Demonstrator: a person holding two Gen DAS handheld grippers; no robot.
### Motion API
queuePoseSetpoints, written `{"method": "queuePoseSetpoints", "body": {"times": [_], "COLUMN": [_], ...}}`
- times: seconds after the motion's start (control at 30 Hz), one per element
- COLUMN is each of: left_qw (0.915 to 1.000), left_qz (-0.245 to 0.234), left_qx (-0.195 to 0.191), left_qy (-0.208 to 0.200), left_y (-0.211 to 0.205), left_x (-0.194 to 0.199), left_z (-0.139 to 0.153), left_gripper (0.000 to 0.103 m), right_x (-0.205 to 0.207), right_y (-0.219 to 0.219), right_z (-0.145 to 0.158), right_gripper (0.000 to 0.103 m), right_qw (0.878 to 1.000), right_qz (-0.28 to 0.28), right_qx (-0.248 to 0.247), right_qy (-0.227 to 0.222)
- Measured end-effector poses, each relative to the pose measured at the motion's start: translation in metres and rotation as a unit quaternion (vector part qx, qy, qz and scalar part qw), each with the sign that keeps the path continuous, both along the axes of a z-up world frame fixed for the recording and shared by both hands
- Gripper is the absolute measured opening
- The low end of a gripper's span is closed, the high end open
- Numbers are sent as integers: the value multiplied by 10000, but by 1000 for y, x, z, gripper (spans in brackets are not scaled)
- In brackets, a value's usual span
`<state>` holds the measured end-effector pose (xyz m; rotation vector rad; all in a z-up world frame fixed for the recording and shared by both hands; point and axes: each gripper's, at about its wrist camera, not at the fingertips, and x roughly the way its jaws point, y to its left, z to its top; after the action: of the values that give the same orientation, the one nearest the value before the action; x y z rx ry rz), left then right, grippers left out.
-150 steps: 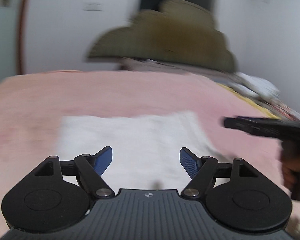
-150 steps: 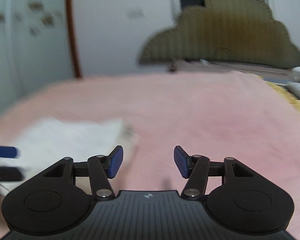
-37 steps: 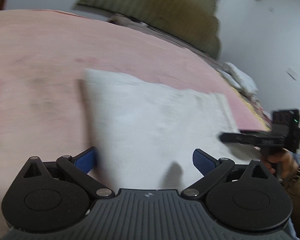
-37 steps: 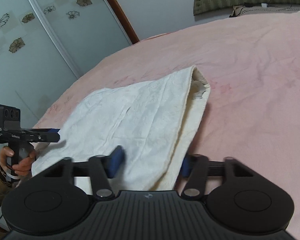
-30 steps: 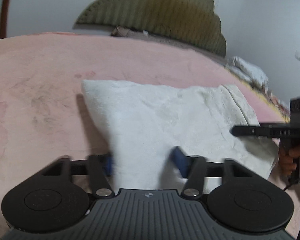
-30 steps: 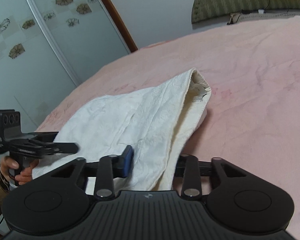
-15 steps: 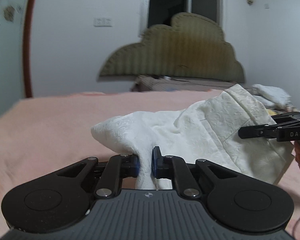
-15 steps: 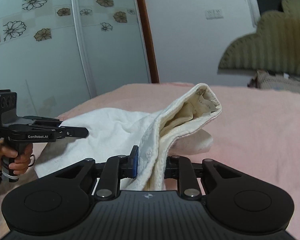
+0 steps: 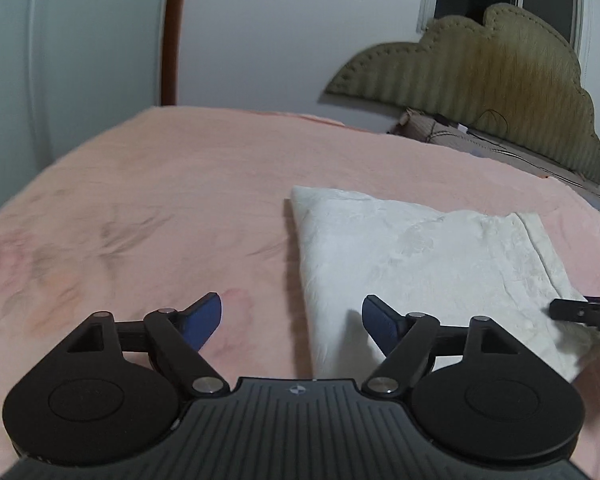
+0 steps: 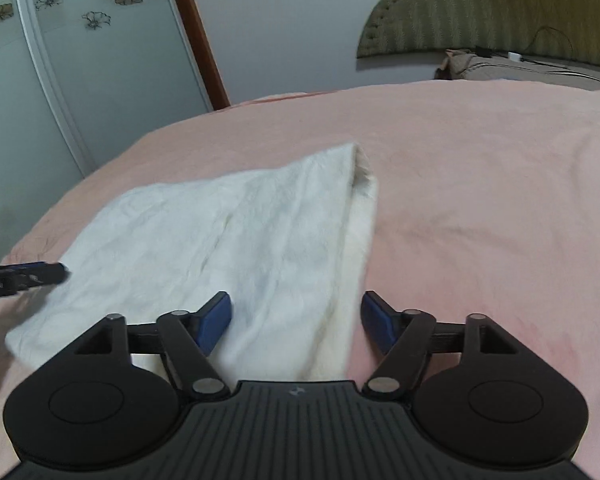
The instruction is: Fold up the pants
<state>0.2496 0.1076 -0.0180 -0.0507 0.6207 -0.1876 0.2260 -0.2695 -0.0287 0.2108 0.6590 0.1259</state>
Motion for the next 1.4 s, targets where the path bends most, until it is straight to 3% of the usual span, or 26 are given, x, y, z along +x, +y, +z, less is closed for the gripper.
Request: {"method": "queuePoseSetpoints", "body": {"times": [0.03,0.1,0.13,0.2,0.33,0.43,0.5,0.67,0.77,0.83,0.9,0.93,1.0,1.03,1.07,1.13,1.2,1.4], "left_qw": [9998,9953,9908,9879,9946,9963,9965,9975,9977,9973,9970,9967,9962,9961,9961,9963,9965,9966], "left_qz": [-84,-217,-256,-115,-73,-184,-270,-174,57,146,210,231,233,229,228,226,207,222], "left_qx": [195,923,1285,1480,902,784,762,692,562,516,599,659,750,778,779,738,716,723], "left_qy": [-43,-220,-340,-443,-517,-302,-224,28,385,505,436,406,375,358,356,368,377,312], "left_y": [-2,-15,-22,-26,-18,-26,-32,-38,-36,-35,-37,-38,-40,-41,-40,-39,-37,-38], "left_x": [-6,-11,-14,-22,-54,-72,-83,-98,-96,-98,-98,-99,-102,-103,-104,-104,-104,-105], "left_z": [0,-5,-8,-2,14,12,8,-5,-15,-22,-25,-26,-28,-28,-28,-28,-28,-28], "left_gripper": [90,96,96,91,94,95,96,99,99,100,103,103,103,103,103,103,103,103], "right_x": [-9,-20,-22,-29,-60,-81,-94,-121,-141,-152,-162,-165,-159,-154,-148,-137,-131,-124], "right_y": [-1,1,2,-1,16,41,61,105,132,145,144,135,119,115,114,119,119,102], "right_z": [1,-1,0,4,23,21,19,22,27,35,48,55,55,51,46,32,19,-2], "right_gripper": [83,94,96,96,98,99,99,99,99,99,100,101,103,103,103,103,103,103], "right_qw": [9999,9993,9990,9993,9966,9992,9995,9925,9751,9673,9784,9887,9980,9993,9999,9957,9925,9952], "right_qz": [-12,53,17,-218,-790,-382,-118,264,443,413,433,478,509,345,117,-499,-620,-565], "right_qx": [-98,-365,-443,-270,-243,-79,-251,-1184,-2168,-2485,-1971,-1339,-202,30,-62,-701,-984,-625], "right_qy": [-31,-23,1,100,15,106,166,147,-117,-279,-453,-466,-304,-158,8,347,388,490]}}
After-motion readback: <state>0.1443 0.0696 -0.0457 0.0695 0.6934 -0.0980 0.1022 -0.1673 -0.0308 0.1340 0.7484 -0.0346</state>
